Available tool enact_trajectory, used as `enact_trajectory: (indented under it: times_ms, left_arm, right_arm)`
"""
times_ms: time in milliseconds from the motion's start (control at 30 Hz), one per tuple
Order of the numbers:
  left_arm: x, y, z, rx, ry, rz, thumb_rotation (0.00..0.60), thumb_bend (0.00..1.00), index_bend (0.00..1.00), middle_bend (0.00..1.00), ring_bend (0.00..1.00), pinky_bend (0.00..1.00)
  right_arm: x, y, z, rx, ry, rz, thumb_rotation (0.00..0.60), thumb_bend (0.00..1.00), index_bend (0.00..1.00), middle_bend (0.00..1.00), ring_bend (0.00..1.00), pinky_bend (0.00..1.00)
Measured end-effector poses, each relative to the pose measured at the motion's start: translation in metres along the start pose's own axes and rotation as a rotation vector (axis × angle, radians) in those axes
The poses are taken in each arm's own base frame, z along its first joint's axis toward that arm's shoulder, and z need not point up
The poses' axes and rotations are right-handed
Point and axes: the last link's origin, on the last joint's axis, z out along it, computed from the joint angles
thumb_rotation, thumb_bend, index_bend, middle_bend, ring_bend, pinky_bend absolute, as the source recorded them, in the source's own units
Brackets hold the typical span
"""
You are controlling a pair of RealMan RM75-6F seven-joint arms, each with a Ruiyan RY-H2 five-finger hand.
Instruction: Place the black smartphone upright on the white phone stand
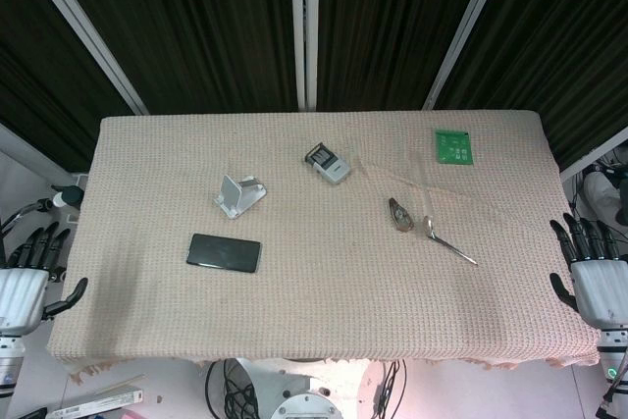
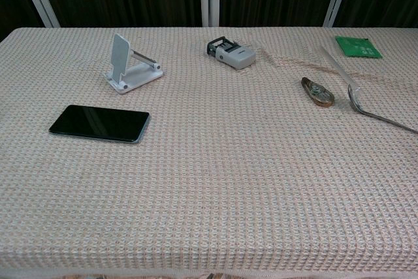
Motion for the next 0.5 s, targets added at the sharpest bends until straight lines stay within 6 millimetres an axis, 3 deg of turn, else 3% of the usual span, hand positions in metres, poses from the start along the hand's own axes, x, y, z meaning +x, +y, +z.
enact_trajectory:
  times_ms: [500]
  left_arm:
    - [0.002,0.013,0.004,-0.062,-0.015,-0.046,0.017,0.23,0.06,0.01,0.02,0.21]
  right_arm:
    - [0.004,-0.001,0.002,0.002,0.011,0.049,0.6,0.26,0.0,0.0,0.0,0.0]
